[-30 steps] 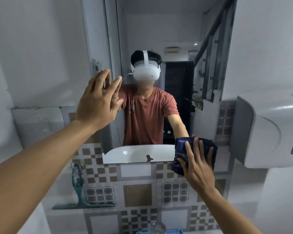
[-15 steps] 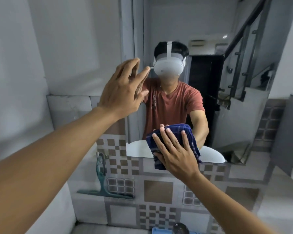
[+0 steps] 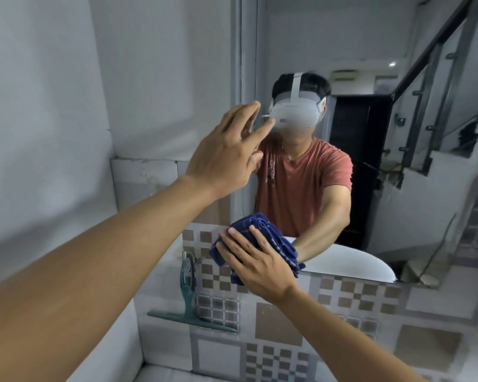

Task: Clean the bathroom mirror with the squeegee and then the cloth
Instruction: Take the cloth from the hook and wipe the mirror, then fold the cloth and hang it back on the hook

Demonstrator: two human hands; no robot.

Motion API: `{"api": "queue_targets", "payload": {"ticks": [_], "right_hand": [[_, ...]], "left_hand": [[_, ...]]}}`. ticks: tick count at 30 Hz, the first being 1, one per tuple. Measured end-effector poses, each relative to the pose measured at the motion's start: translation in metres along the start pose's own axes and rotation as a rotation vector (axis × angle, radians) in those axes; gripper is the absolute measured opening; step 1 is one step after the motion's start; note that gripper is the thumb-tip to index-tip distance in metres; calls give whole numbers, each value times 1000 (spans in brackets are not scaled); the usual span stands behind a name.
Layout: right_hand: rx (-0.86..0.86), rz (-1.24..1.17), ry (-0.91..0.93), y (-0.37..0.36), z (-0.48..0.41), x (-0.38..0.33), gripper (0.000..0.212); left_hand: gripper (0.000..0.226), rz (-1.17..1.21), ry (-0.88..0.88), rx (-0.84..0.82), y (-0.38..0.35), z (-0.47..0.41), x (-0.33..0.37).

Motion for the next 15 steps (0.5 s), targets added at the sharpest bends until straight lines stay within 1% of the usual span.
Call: {"api": "queue_targets", "payload": {"ticks": [2, 4, 5, 7, 8, 9, 10, 11, 12, 13, 14, 15], "right_hand": [[-1, -75, 57, 1, -3, -10, 47], [11, -173, 75, 9, -5, -18, 42], [18, -233, 56, 16, -7, -20, 43], [39, -397, -35, 33, -9, -18, 60], [67, -460, -82, 43, -10, -16, 63], [114, -496, -122, 53, -10, -13, 59], [150, -514, -157, 63, -10, -10, 51], [184, -525, -192, 70, -9, -6, 44], [206, -535, -227, 78, -8, -2, 43], [233, -543, -260, 85, -7, 2, 48], [260, -557, -287, 91, -6, 6, 53], [293, -581, -313, 98, -5, 9, 54]], "left_hand": [[59, 20, 10, -26, 2, 1, 0], [56, 46, 6, -51, 6, 5, -1], [54, 55, 5, -65, 9, 8, -2], [50, 79, 32, -81, 18, 17, -9], [47, 106, 67, -74, 24, 23, -14], [43, 159, 126, -65, 31, 31, -20], [37, 226, 220, -51, 39, 39, -26], [30, 293, 350, -53, 44, 50, -33], [26, 347, 499, -107, 43, 63, -41], [33, 387, 646, -221, 36, 79, -46], [46, 426, 787, -391, 23, 99, -51], [55, 481, 919, -568, 13, 120, -53]]}}
Point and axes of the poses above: each hand's wrist, its own z-axis away from the middle knuckle, its own y-axis out of the back of the hand, x = y × z, the point moved 7 cm from there along -z, towards the middle knuckle, and after that the axes turned 13 degrees about y, right-handed, at the moved point
